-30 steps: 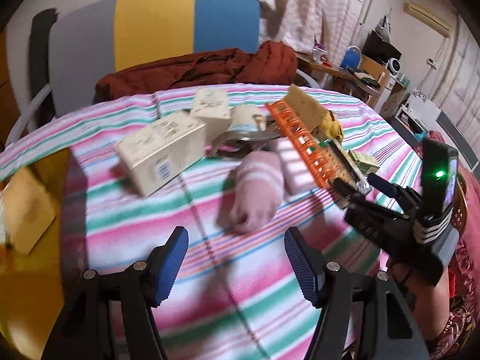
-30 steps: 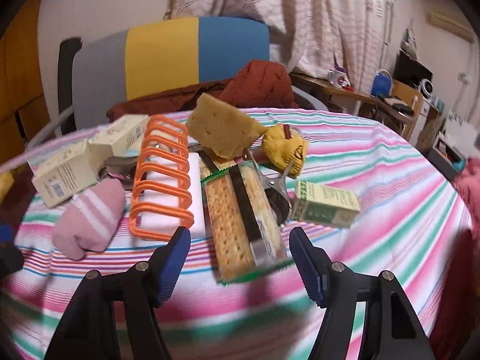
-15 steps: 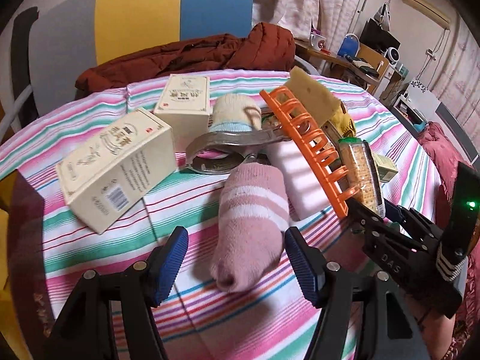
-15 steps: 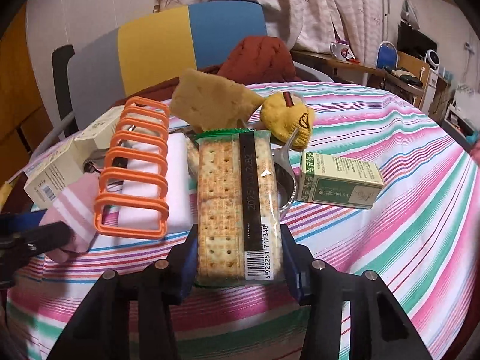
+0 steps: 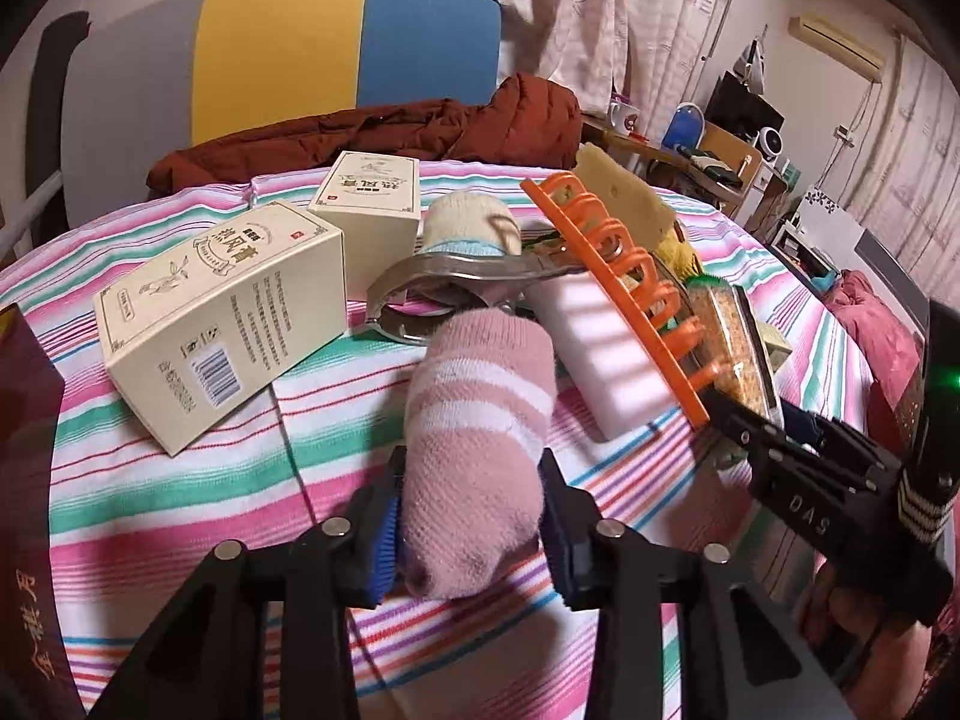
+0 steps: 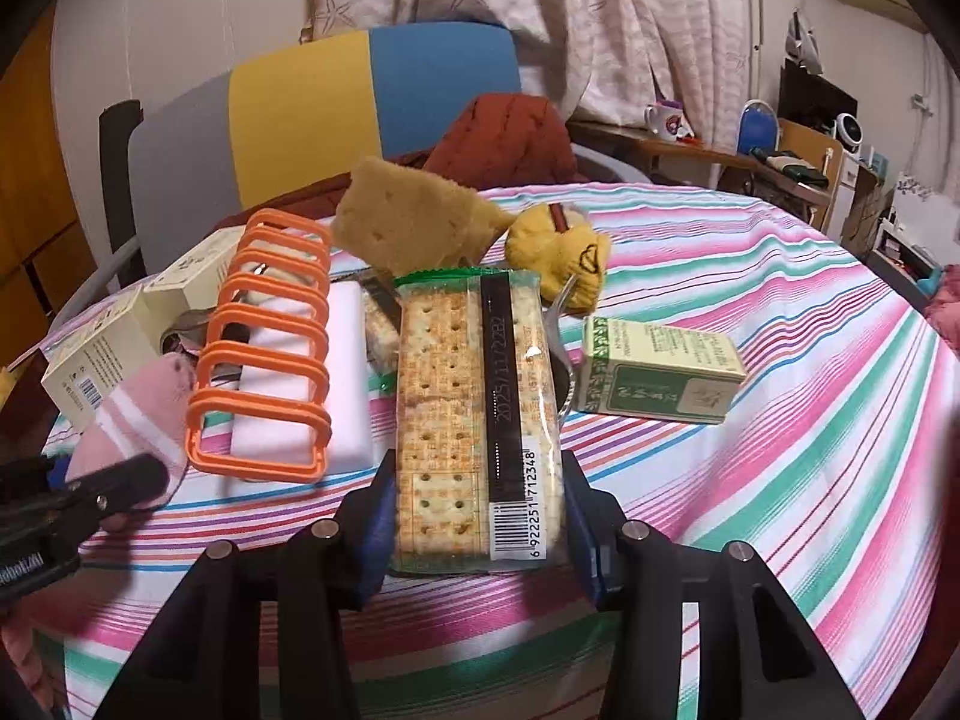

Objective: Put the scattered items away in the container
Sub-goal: 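Grasp the cracker pack with the right gripper while the left gripper grasps the pink sock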

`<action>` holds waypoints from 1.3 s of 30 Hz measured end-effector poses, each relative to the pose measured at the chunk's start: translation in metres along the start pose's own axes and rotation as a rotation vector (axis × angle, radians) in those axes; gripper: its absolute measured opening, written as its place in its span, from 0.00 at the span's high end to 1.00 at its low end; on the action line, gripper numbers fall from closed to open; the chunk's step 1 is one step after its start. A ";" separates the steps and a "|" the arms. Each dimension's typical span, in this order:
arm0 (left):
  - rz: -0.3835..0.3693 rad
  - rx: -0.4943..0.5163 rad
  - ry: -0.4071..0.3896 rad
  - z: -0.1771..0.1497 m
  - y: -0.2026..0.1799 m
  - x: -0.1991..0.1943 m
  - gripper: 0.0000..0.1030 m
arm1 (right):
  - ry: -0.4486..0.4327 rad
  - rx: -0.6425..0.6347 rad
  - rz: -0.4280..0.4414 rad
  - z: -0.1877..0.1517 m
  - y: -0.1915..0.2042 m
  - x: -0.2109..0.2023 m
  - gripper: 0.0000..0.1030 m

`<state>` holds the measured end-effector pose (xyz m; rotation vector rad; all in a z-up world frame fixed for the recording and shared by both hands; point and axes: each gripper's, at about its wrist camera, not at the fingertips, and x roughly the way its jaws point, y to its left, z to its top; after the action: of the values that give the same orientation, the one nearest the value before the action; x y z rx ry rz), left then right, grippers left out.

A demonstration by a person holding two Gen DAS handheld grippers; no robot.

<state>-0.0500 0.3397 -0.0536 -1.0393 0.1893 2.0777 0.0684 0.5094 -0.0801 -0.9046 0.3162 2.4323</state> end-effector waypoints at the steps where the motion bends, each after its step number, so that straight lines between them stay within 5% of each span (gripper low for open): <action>1: 0.001 0.002 -0.002 -0.001 0.000 0.000 0.64 | -0.001 0.000 -0.001 0.000 0.000 0.000 0.52; 9: -0.051 -0.041 -0.014 -0.003 0.007 -0.001 0.63 | -0.029 0.004 0.001 -0.001 0.001 -0.006 0.52; 23: -0.052 -0.071 -0.042 -0.026 0.015 -0.023 0.75 | -0.039 0.082 0.058 -0.043 0.010 -0.041 0.52; 39: -0.050 -0.112 -0.041 -0.067 0.028 -0.060 0.78 | 0.055 0.137 0.261 -0.059 0.054 -0.075 0.52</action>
<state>-0.0072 0.2561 -0.0595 -1.0560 0.0267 2.0818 0.1189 0.4124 -0.0723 -0.9199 0.6487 2.5846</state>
